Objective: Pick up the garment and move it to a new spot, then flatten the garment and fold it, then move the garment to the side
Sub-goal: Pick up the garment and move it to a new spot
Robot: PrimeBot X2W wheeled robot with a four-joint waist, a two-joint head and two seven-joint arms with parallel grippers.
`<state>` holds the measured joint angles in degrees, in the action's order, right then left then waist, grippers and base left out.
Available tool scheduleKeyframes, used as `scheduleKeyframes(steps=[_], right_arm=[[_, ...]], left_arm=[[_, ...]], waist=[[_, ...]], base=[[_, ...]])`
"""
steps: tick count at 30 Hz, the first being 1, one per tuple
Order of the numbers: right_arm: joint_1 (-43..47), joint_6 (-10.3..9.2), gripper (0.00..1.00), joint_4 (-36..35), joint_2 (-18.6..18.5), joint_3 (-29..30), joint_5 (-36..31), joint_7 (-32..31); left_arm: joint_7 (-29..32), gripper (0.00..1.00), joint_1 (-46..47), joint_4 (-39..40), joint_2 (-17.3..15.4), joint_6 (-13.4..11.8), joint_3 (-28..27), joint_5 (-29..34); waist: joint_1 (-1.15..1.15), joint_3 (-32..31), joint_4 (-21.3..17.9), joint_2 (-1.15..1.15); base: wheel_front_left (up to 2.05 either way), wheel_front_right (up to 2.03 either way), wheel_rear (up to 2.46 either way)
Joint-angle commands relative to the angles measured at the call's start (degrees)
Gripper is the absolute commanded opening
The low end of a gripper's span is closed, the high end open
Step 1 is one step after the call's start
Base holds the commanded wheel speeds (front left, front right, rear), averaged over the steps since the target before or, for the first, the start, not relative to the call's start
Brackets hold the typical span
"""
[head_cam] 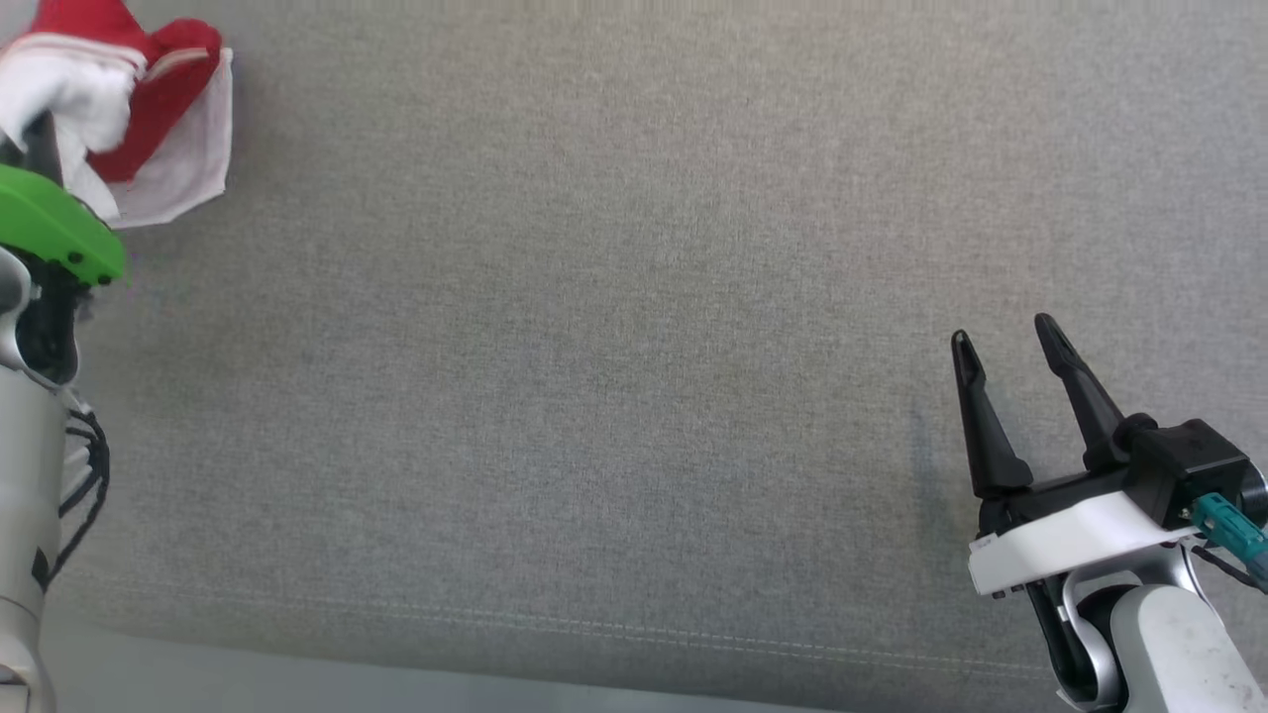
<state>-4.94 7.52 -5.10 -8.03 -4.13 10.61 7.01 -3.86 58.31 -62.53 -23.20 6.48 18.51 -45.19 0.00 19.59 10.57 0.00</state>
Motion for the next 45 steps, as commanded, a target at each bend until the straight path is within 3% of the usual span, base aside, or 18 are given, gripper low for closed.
scheduleKeyframes(steps=[1, 11, 22, 29, 33, 41, 45], right_arm=[[0.52, -0.06, 1.0, 0.33, 0.12, 0.09, 0.46, 0.47], [1.69, -0.06, 1.0, 2.88, 2.48, -0.24, 0.9, 2.73], [2.28, -0.06, 1.0, 3.86, 3.96, -0.37, 1.28, 4.09], [1.47, -0.06, 1.0, 4.66, 4.52, -0.99, 1.92, 4.77], [1.06, -0.06, 1.0, 5.19, 4.69, -1.22, 2.43, 5.35], [-0.51, -0.06, 1.0, 6.4, 5.02, -1.83, 3.88, 6.8], [-1.23, -0.06, 1.0, 6.88, 5.09, -2.53, 4.34, 7.14]], left_arm=[[-1.32, 0.0, 0.99, 1.06, -0.61, -0.48, 0.14, 0.77], [-7.15, 0.0, -2.2, 18.95, -3.01, -6.62, 2.08, 5.22], [-0.81, 0.0, -16.12, 56.75, -5.6, -18.58, 4.42, 8.32], [3.48, 0.0, -24.36, 69.18, -3.61, -23.24, 8.99, 8.95], [5.86, 0.0, -26.25, 68.55, -1.89, -23.52, 12.93, 9.41], [9.08, 0.0, -22.21, 55.71, 4.52, -18.28, 21.62, 9.82], [9.28, 0.0, -19.65, 49.19, 7.24, -15.87, 23.32, 9.38]], waist=[[0.0, -3.15, 0.17, 0.0], [0.0, -10.52, -3.25, 0.0], [0.0, -13.2, -12.06, 0.0], [0.0, -11.96, -19.73, 0.0], [0.0, -10.27, -23.25, 0.0], [0.0, -5.71, -28.08, 0.0], [0.0, -3.94, -29.53, 0.0]], base=[[0.0, 0.0, 0.0], [0.0, 0.0, 0.0], [0.0, 0.0, 0.0], [0.0, 0.0, 0.0], [0.0, 0.0, 0.0], [0.0, 0.0, 0.0], [0.0, 0.0, 0.0]])
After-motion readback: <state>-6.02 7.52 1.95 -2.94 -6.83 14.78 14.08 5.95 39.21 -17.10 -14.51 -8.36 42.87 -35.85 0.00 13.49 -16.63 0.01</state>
